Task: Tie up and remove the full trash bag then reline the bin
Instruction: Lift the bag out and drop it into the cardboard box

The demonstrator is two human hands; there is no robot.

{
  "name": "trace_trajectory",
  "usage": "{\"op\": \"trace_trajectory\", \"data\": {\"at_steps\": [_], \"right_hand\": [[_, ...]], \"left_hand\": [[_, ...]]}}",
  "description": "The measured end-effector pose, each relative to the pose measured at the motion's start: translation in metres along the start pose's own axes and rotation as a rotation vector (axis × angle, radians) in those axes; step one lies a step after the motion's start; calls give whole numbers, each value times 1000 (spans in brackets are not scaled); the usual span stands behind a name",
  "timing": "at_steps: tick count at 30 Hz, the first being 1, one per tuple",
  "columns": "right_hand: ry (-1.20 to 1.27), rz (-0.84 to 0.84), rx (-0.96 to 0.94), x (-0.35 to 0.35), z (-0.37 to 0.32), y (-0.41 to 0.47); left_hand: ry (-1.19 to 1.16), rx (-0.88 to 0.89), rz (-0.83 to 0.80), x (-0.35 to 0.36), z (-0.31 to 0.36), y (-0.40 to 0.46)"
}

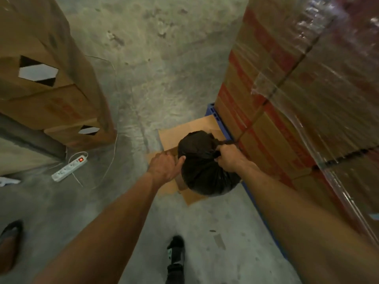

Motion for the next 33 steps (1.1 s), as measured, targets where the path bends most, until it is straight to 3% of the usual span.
{"op": "trace_trajectory", "data": {"at_steps": [7, 13, 25, 33], "right_hand": [[42, 36, 44, 20, 4, 110], [121, 96, 78, 20, -2, 110], [219, 76, 79, 22, 60, -55], [292, 151, 185, 67, 122, -211]], "left_hand": [[61, 26, -11, -1, -28, 75], [153, 16, -45, 6, -32, 89], [227, 143, -95, -4, 73, 6], [305, 261, -73, 31, 167, -107]]}}
Point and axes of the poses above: each hand's wrist, its own y-axis towards the middle knuckle, its own x-axis out of the palm, z = x × y, the point moved 8 cm from there along y, towards the middle knuckle, and after that the axes turned 15 degrees about -z, right-handed, at the moved point
